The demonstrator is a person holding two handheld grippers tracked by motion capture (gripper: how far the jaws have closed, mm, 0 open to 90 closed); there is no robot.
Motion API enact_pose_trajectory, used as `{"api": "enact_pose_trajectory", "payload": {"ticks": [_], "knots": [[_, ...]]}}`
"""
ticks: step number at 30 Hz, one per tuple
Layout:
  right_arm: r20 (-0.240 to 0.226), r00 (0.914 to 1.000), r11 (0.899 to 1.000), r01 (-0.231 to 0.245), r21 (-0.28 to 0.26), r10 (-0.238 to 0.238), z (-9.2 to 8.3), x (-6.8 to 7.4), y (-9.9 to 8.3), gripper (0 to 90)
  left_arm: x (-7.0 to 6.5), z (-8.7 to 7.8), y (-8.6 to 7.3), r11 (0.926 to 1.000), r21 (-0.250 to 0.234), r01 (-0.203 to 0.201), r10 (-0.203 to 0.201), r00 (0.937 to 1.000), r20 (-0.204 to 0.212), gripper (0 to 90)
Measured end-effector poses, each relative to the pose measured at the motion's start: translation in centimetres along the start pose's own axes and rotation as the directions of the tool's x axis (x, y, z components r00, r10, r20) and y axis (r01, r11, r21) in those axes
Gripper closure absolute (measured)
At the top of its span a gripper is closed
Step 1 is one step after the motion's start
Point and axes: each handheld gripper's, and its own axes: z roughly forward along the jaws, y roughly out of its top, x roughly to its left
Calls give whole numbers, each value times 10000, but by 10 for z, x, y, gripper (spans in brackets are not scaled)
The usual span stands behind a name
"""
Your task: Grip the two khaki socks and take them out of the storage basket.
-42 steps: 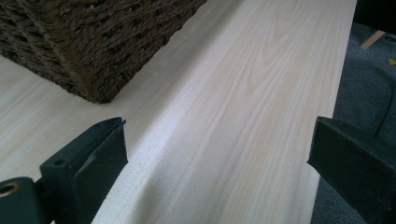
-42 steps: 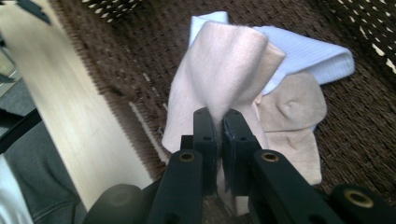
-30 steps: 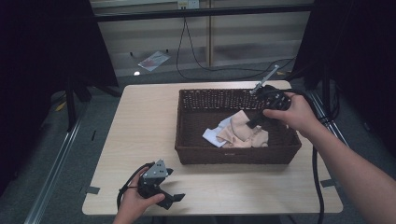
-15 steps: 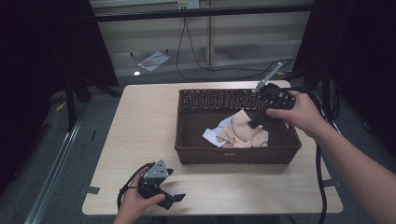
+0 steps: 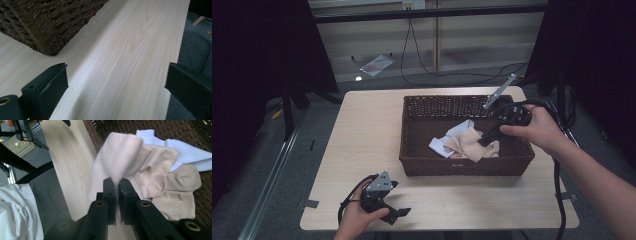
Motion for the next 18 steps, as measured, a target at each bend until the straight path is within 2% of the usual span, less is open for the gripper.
{"api": "enact_pose_trajectory", "payload": {"ticks": [12, 18], "knots": [[-350, 9988, 9994, 334, 41, -332, 7, 13, -9, 844, 0, -1, 0, 10000, -5, 3, -3, 10000, 2, 38], [-553, 9966, 9980, 601, -216, -612, 10, 21, -15, 852, 0, 0, 0, 10000, -41, 20, -20, 10000, 13, 38]]}}
